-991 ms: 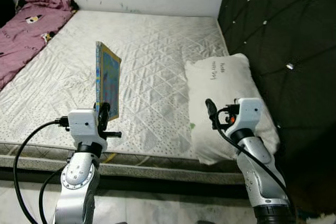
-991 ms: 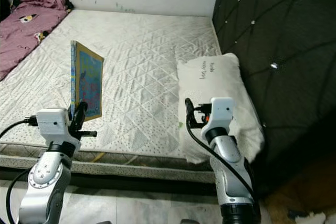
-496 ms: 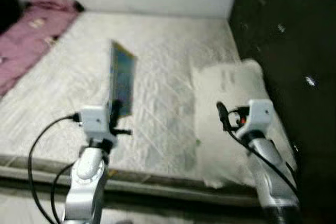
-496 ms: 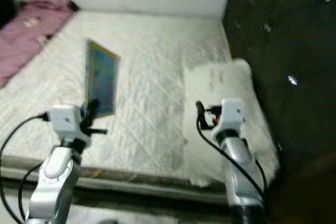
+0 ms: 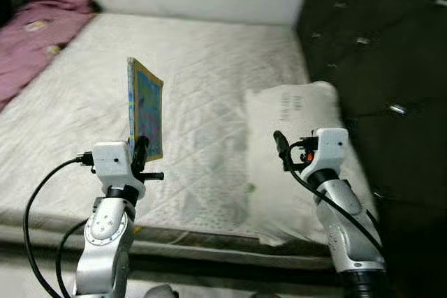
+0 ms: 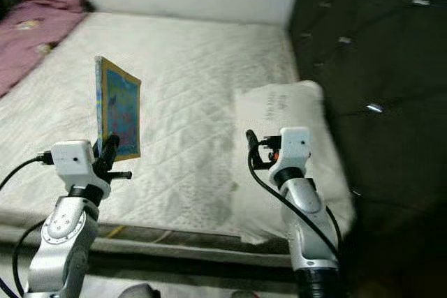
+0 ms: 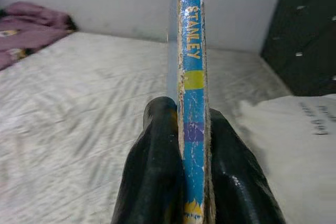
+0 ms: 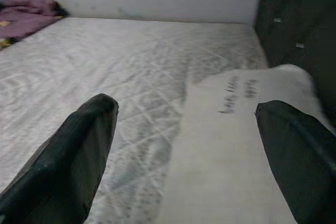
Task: Clean up the room
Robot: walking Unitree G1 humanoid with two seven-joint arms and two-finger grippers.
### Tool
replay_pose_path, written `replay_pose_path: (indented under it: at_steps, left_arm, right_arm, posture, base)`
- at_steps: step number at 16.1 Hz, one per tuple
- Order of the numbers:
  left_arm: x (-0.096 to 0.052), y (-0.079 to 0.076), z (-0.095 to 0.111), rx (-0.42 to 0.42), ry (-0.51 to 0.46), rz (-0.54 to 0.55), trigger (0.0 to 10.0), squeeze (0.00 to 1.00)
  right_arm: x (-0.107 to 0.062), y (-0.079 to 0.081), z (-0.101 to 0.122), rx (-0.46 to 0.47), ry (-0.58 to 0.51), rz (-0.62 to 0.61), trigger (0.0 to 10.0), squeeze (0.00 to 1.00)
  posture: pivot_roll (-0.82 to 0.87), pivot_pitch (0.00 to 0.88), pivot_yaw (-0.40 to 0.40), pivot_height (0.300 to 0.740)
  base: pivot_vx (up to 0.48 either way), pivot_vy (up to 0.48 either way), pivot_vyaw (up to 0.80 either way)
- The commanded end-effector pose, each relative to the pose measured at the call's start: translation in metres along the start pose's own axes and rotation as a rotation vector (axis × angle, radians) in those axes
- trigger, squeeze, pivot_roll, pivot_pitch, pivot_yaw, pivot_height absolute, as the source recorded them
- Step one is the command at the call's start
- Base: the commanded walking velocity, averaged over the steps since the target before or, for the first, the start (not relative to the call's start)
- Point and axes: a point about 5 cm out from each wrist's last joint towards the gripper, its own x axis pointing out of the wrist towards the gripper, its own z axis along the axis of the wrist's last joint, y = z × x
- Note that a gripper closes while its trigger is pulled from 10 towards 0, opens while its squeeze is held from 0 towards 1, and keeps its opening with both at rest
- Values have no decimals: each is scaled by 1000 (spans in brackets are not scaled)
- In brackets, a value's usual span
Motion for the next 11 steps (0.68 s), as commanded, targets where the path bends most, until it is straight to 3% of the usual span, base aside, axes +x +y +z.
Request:
replay_pose_path:
  at_steps: [1,11]
  left_arm:
    - [1,2,9,-15,-48,12,10000,0]
    - [2,3,10,-22,-41,26,10000,0]
  right_arm:
    - [-1,-1,3,-1,-1,1,10000,0]
    - [-3,2,5,-6,-4,26,10000,0]
  posture:
    - [-92,0,-14,740]
    - [-90,2,-14,740]
  base:
    - [0,0,-800]
    - [0,0,0]
